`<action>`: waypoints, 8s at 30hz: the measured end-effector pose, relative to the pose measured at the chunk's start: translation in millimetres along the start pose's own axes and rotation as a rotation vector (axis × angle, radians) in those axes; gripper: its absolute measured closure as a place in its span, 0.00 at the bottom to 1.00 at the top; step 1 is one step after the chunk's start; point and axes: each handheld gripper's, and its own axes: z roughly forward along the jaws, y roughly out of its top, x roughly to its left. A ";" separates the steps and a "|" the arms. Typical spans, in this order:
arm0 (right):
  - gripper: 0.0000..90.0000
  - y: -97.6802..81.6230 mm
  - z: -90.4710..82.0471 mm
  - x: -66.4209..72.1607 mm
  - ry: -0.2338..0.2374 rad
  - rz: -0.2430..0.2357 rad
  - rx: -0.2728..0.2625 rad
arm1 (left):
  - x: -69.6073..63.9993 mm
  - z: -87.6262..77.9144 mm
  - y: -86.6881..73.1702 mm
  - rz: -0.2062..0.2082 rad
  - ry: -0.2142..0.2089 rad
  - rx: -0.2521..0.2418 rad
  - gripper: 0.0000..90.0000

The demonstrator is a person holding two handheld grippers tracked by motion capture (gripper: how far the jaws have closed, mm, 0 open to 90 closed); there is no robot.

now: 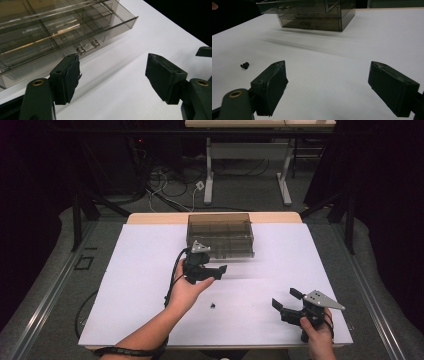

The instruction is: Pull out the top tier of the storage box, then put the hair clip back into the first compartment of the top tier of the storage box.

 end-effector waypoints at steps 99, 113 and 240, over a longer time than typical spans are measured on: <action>0.16 -1.2 2.0 -0.6 0.007 0.011 0.020 | -18.3 9.1 -96.5 0.110 -0.027 0.143 0.64; 0.16 -1.5 2.5 0.2 0.011 0.019 0.025 | -19.7 13.1 -105.4 0.009 -0.014 0.202 0.71; 0.17 1.5 10.1 3.9 0.029 -0.005 0.017 | 25.0 -26.3 -12.2 -0.156 0.098 0.064 0.88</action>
